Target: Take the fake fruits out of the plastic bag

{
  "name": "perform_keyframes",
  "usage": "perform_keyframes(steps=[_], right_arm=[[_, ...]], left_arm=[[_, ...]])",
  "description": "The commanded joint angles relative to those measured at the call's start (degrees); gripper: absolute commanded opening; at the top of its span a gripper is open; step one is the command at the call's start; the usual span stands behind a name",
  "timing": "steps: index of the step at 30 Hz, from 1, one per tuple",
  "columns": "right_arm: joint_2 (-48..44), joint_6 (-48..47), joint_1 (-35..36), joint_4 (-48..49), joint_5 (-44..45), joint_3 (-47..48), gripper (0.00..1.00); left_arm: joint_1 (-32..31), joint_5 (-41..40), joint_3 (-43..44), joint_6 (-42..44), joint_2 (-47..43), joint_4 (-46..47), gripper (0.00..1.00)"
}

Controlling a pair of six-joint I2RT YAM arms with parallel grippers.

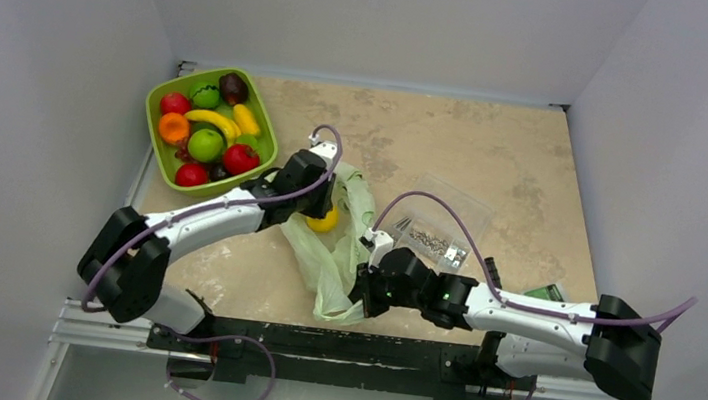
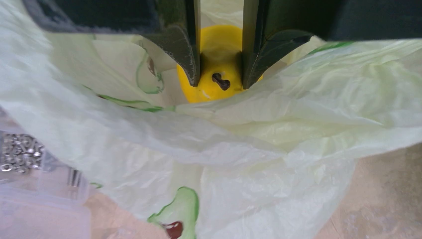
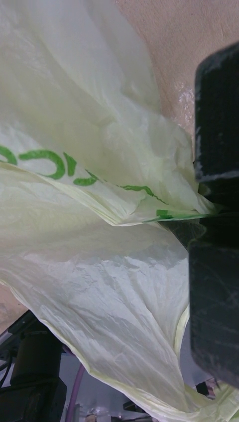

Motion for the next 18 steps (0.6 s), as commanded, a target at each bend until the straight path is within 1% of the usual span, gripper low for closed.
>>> perform_keyframes(steps=[1,6,10,12,14,16,18], right_arm=[[1.24,0.18,0.39,2.05,1.70,3.05,0.00],[2.93,0.94,0.39,1.94,3.69,5.01,0.00],[4.24,2.32,0.39,1.86,3.89,6.82,0.00],[4.82,2.90,0.39,1.68,5.66,8.06,0.00],[5.65,3.27,0.36,0.19,7.45,9.68,0.00],[6.76,3.72,0.26,-1.07,9.58,11.49,0.00],[8.48,4.16,-0.21,-2.56,12.10,13.67,0.00]], left_arm=[[-0.37,3.64,-0.16,0.22,-9.75,-3.04,0.00],[-0.39,10.66,-0.75,-0.37,-19.50,-8.97,0.00],[-0.25,13.98,0.55,0.49,-27.79,-15.81,0.00],[-0.21,11.96,1.50,1.14,-32.10,-18.87,0.00],[0.00,8.12,3.22,2.61,-35.98,-22.19,0.00],[0.64,1.26,6.09,4.01,-39.02,-24.72,0.00],[1.67,-5.65,9.11,5.29,-40.15,-26.59,0.00]])
